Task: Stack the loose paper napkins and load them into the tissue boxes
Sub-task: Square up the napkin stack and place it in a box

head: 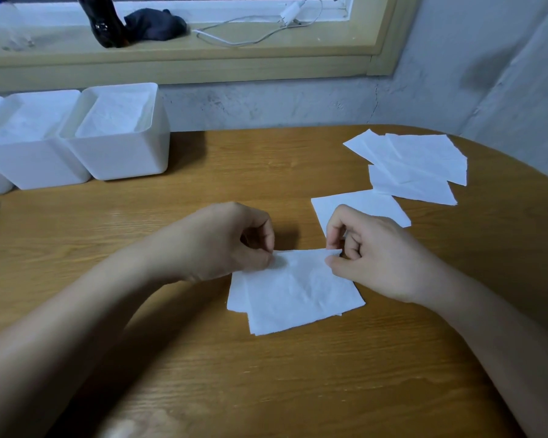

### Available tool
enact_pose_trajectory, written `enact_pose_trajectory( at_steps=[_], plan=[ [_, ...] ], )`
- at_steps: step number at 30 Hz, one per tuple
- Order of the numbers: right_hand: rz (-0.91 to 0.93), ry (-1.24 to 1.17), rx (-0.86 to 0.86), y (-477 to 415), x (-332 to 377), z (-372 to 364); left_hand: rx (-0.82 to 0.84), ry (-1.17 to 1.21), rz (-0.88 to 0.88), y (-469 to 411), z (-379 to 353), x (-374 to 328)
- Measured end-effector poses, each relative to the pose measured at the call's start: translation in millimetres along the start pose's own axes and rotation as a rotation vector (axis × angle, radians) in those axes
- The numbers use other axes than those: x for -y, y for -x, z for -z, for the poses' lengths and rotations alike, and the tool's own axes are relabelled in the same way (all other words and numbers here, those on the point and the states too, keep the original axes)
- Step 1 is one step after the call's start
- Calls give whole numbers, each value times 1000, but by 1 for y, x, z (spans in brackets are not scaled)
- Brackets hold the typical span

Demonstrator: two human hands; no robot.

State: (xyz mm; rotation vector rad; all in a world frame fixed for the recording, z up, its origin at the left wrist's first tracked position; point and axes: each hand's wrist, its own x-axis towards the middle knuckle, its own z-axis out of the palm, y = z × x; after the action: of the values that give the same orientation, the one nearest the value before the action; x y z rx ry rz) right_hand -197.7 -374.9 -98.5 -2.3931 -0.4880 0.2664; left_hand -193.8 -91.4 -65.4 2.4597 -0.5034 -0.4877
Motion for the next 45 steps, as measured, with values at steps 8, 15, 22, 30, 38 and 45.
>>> enact_pose_trajectory(
  at_steps=[8, 15, 22, 30, 38, 45],
  plan=[
    [38, -15, 71, 3, 4, 0, 0, 206, -57, 6, 9, -6],
    [21, -285, 132, 5, 10, 12, -63, 317, -29, 6, 20, -1],
    [-98, -439, 169, 5, 15, 10, -55, 361, 50, 0, 21, 12],
    [-148, -273, 153, 2, 9, -3, -37, 185, 122, -11, 5, 24],
    [-180, -167, 99, 1, 11, -4, -109, 21, 134, -15, -1, 28],
    [-160, -55, 46, 1, 6, 1, -114, -38, 105, -16, -3, 29]
  ],
)
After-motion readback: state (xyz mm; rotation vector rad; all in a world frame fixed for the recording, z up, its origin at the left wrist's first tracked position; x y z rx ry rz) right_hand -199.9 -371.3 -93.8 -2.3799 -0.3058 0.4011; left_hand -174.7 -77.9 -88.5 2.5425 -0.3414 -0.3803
